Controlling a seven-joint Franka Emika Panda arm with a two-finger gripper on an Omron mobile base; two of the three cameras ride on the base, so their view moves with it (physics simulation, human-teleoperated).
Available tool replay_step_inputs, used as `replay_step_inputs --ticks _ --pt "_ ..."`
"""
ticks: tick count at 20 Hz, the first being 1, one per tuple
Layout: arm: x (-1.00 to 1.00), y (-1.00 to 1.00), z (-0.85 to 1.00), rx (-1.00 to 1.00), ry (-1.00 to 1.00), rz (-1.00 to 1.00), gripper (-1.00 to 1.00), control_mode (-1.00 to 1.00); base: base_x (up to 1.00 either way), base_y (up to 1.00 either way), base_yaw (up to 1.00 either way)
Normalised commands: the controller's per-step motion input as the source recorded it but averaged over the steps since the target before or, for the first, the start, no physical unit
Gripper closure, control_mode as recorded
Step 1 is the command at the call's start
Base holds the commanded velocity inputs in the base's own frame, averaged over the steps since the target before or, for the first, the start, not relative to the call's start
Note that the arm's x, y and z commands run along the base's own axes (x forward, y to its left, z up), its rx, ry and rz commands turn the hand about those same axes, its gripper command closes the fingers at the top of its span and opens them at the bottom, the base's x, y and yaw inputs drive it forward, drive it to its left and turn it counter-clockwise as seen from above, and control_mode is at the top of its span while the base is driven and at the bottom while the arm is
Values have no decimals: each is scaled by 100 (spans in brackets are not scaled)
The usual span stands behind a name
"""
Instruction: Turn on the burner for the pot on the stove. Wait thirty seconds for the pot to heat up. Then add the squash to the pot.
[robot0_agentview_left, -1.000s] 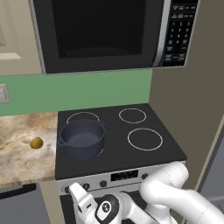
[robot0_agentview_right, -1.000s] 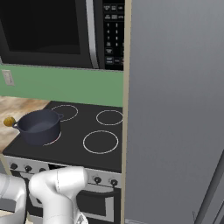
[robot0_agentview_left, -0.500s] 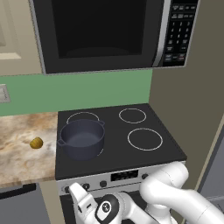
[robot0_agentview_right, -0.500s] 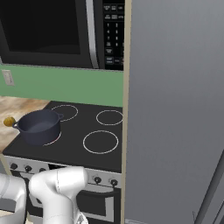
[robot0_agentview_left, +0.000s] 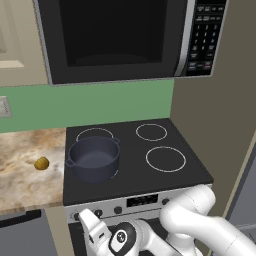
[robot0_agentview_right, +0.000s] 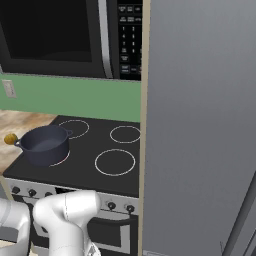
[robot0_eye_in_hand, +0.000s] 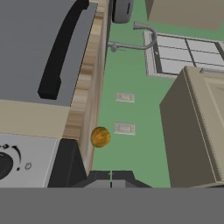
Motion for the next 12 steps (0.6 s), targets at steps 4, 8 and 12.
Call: replay_step_inputs --ticks 4,8,12 --pt "0 0 0 0 0 0 100 -100 0 0 0" --pt "0 0 0 0 0 0 100 -100 0 0 0" --pt "0 0 0 0 0 0 100 -100 0 0 0"
